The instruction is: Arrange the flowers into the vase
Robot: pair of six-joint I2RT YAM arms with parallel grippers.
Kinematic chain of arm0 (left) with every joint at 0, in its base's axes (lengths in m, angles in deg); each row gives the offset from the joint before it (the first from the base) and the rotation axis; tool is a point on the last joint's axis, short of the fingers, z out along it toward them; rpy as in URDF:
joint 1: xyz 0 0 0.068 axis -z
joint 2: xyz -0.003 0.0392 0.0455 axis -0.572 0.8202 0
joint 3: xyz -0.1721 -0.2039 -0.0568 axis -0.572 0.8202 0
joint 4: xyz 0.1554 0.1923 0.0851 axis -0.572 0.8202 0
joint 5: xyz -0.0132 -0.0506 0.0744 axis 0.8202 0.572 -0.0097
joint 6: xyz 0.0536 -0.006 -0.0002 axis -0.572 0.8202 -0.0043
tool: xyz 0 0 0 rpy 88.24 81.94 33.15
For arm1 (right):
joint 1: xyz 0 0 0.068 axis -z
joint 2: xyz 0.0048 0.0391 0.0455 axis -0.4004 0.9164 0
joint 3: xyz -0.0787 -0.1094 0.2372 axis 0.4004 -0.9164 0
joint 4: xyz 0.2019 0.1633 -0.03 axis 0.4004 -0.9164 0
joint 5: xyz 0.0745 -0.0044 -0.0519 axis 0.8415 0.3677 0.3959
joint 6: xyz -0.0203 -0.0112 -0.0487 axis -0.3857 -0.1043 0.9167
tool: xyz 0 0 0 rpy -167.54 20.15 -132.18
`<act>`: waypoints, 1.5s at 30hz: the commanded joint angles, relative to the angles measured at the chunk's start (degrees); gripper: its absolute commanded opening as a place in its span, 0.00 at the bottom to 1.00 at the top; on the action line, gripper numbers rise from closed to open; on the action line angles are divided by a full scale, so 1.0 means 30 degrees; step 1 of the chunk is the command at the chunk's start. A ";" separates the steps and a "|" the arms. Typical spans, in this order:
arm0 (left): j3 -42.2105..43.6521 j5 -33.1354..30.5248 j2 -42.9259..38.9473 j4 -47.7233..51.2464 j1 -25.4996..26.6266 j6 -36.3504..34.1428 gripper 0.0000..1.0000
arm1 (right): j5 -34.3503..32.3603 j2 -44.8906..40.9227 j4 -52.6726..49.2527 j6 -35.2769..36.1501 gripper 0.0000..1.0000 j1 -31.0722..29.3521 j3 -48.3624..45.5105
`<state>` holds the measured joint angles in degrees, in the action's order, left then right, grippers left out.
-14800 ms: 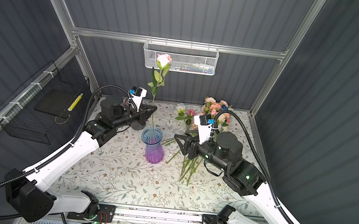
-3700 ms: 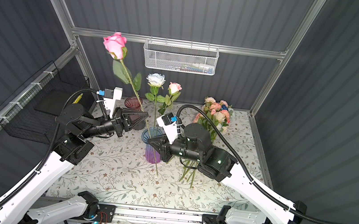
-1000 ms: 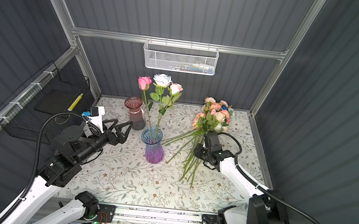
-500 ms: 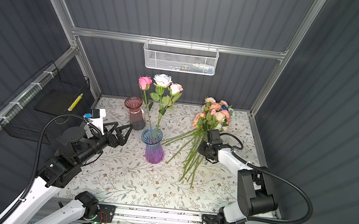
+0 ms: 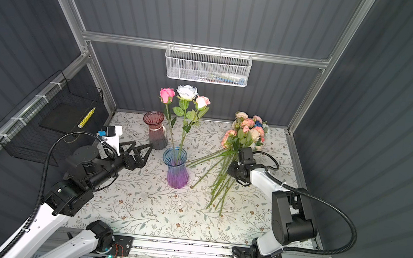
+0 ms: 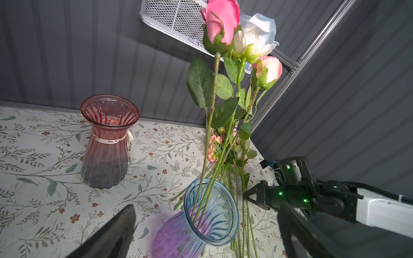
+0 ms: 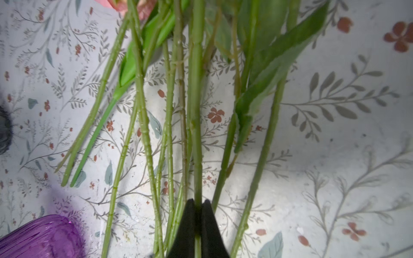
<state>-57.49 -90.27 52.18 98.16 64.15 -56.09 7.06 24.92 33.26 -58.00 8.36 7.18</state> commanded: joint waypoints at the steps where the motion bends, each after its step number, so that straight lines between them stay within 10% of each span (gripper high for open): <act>1: -0.0350 -0.0180 0.0019 0.0309 -0.0084 -0.0226 1.00 | -0.0195 -0.1657 0.0072 0.0369 0.00 0.0075 -0.0500; 20: -0.0342 -0.0118 0.0126 0.0312 -0.0084 -0.0142 1.00 | 0.0915 -1.3509 -0.1998 0.1856 0.00 -0.0366 0.1816; 32: -0.0296 -0.0231 -0.0121 0.0567 -0.0088 0.0060 1.00 | -0.0049 -0.8572 0.2769 0.5455 0.00 -0.7866 0.9509; 45: -0.0306 -0.0415 -0.0813 0.1194 -0.0084 0.0151 1.00 | -0.0739 -0.2796 0.9042 0.8869 0.00 -1.0442 1.1774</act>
<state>-57.51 -90.79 50.54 100.98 64.15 -56.05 6.77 15.37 53.50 -34.90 -22.64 41.43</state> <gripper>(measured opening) 0.997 0.061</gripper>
